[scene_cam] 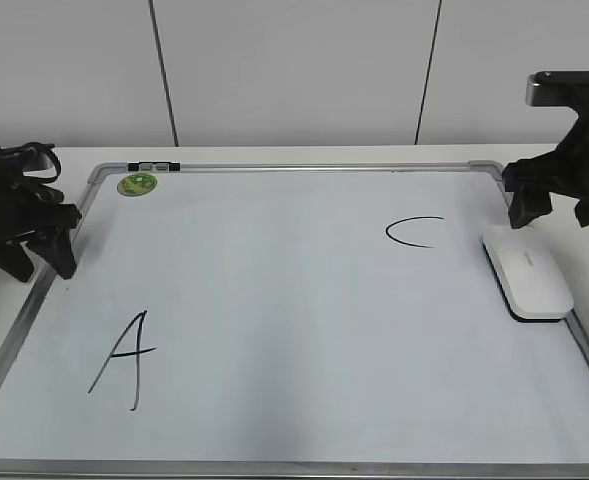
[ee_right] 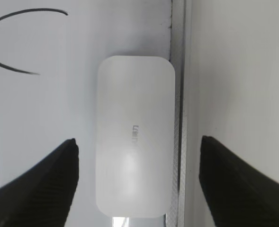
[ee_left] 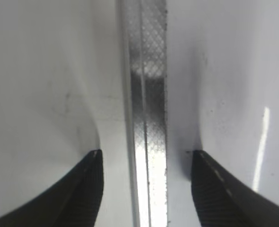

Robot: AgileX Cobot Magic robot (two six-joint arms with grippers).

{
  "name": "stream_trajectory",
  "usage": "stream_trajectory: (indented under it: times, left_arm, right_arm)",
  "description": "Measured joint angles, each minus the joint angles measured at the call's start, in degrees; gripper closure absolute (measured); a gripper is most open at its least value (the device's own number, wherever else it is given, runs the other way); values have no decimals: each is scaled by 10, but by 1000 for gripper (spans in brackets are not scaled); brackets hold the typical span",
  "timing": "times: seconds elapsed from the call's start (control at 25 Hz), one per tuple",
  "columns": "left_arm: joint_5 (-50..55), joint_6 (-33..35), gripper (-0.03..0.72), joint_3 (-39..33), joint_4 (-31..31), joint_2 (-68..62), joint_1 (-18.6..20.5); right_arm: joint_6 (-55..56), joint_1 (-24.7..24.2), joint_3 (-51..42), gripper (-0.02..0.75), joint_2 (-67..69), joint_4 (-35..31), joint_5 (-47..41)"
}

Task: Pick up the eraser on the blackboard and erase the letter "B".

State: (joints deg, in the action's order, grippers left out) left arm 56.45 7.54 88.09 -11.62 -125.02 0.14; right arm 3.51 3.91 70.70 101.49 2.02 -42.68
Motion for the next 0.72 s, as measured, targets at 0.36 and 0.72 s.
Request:
stream_trajectory:
  times: [0.36,0.72]
  left_arm:
    - [22,0,218,-3,0,106,-1]
    - [119,0,218,-3,0,216,-1]
  right_arm:
    - [-13,0,7,143,-77,0,-47]
    - [-39,0,8,143,-207,0,-121]
